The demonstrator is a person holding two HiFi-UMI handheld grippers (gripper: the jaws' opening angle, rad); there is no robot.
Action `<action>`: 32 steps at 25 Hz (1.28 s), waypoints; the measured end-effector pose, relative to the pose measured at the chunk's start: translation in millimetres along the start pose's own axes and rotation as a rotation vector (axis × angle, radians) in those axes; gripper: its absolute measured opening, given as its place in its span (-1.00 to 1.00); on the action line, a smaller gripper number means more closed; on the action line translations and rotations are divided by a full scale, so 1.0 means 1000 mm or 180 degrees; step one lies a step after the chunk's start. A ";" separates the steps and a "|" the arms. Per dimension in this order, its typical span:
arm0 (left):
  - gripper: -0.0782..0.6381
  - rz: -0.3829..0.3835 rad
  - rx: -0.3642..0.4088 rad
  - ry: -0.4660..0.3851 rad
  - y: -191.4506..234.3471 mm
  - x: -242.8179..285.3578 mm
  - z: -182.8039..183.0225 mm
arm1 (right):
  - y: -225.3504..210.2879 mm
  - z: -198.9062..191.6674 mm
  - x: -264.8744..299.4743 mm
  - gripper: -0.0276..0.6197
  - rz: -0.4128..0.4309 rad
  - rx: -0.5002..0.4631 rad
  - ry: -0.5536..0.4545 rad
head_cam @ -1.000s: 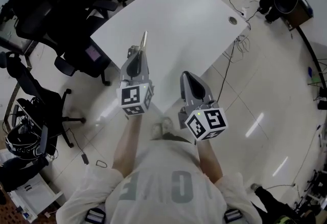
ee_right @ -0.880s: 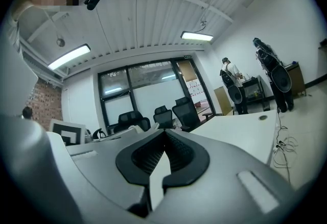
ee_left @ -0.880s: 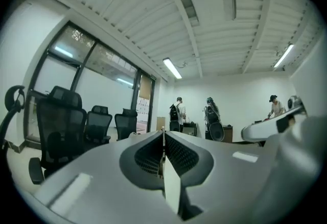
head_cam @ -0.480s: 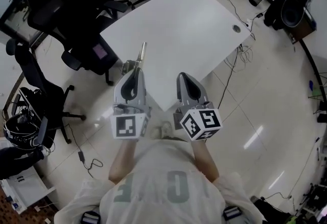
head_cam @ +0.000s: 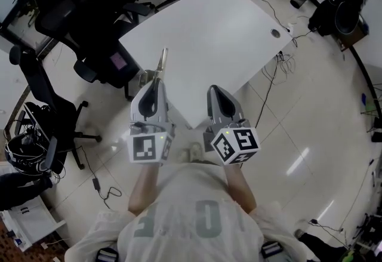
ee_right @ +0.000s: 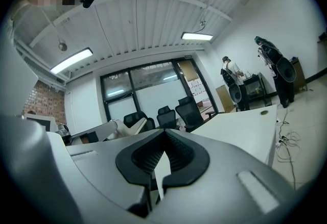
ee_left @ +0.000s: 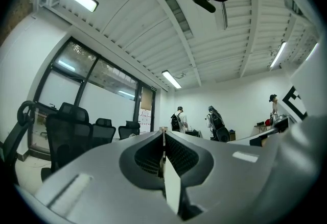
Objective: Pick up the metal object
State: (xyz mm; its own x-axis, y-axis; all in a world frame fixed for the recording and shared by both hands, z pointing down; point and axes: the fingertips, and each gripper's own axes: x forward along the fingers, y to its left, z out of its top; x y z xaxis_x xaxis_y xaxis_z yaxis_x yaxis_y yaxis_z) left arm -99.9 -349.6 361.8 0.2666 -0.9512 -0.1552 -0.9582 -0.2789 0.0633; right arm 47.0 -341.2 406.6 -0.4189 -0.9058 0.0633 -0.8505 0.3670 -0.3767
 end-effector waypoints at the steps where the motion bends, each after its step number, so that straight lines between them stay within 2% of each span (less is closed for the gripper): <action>1: -0.76 -0.0011 -0.0003 -0.0008 -0.001 -0.002 0.000 | 0.001 0.001 -0.002 -0.88 -0.0005 -0.0010 -0.0011; 12: -0.76 -0.0048 -0.0183 -0.0032 0.006 -0.028 0.007 | 0.015 -0.016 -0.027 -0.88 -0.0143 -0.0049 0.0084; 18: -0.76 -0.0005 -0.0114 -0.0122 0.022 -0.056 0.009 | 0.032 -0.044 -0.051 -0.88 -0.0175 -0.0043 0.0301; 21: -0.76 0.0175 -0.0213 -0.0158 0.043 -0.068 0.013 | 0.044 -0.053 -0.058 -0.88 -0.0118 -0.0077 0.0332; 25: -0.76 0.0347 -0.0168 -0.0204 0.061 -0.103 0.020 | 0.066 -0.064 -0.076 -0.88 0.0007 -0.0120 0.0356; 30: -0.76 0.0432 -0.0134 -0.0323 0.044 -0.150 0.041 | 0.097 -0.070 -0.129 -0.88 0.0226 -0.0116 0.0336; 32: -0.76 0.0439 -0.0231 -0.0360 0.029 -0.177 0.047 | 0.104 -0.080 -0.162 -0.88 0.0258 -0.0093 0.0340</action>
State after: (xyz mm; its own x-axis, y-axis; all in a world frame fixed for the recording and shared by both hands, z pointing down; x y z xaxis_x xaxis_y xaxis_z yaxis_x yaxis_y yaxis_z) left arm -179.2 -183.3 344.8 0.1159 -0.9614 -0.2497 -0.9738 -0.1595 0.1621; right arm 1.2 -139.9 431.2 -0.5169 -0.8458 0.1323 -0.8207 0.4455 -0.3578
